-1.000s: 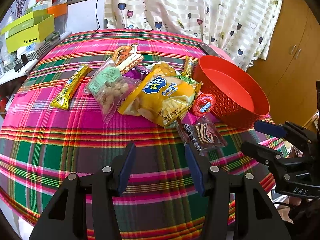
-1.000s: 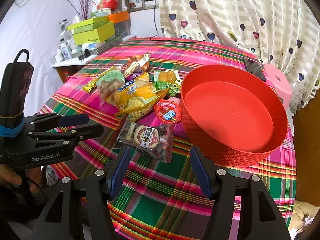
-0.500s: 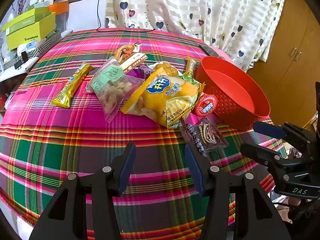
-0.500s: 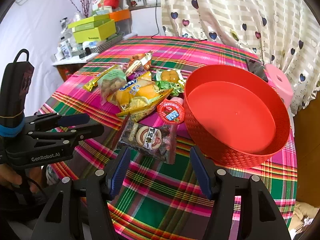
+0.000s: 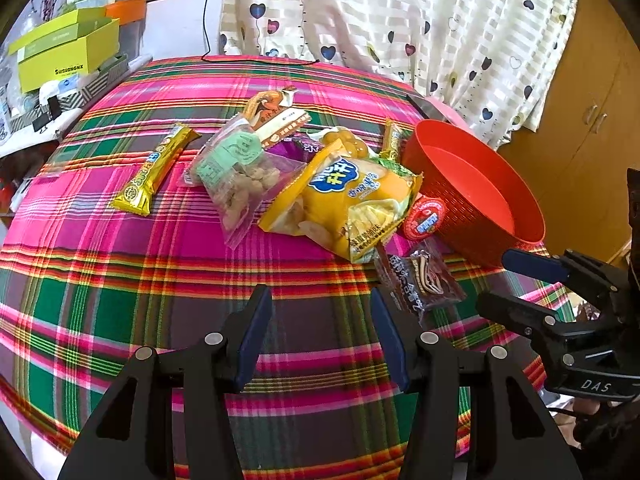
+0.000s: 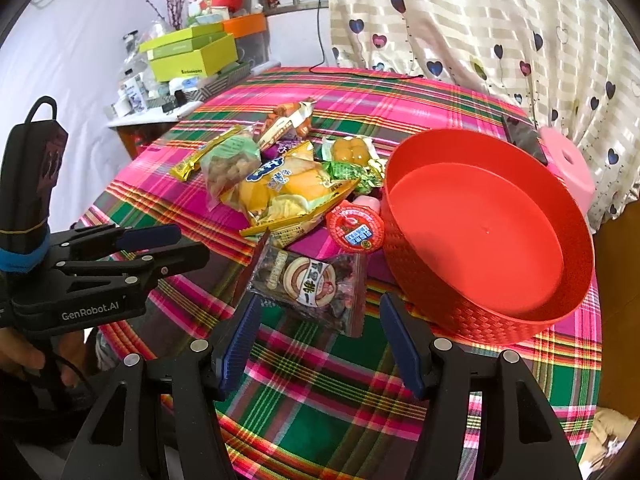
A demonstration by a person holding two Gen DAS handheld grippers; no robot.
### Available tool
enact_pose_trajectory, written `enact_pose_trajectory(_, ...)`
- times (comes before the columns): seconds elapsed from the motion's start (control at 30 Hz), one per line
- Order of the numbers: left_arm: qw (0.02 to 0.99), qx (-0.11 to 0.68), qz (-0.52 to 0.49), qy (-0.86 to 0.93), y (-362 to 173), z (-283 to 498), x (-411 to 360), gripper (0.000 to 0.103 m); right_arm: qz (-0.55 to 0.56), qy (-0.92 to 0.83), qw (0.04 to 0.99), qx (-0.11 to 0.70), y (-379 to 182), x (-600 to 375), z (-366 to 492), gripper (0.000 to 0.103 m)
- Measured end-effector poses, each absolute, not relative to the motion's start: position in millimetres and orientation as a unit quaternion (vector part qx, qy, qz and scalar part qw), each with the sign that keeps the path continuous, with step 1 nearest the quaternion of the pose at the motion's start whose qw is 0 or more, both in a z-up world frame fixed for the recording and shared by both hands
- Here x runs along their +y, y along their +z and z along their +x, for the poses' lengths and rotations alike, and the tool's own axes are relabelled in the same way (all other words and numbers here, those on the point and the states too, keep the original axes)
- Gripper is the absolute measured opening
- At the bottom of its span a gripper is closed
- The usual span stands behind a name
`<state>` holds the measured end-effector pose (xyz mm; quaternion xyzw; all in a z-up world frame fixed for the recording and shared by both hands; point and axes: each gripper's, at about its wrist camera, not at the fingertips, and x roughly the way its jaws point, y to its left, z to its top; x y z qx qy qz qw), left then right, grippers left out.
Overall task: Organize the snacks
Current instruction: 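Reach the left tool to the clear peanut bag and grasp it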
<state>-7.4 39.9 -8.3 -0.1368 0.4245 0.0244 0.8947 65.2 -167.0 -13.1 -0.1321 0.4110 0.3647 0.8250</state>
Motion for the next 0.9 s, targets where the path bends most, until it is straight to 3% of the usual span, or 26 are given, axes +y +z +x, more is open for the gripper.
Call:
enact_pose_trajectory(0.67,0.898,0.399,-0.172,0.067,-2,-2,90,0.053,-0.134,0.390,0.818,0.402,-4,-131,83,0.061)
enact_pose_trajectory(0.9,0.888,0.393,-0.231,0.057,-5,13,117,0.053,-0.150,0.399,0.818,0.386,3,-119,87,0.061)
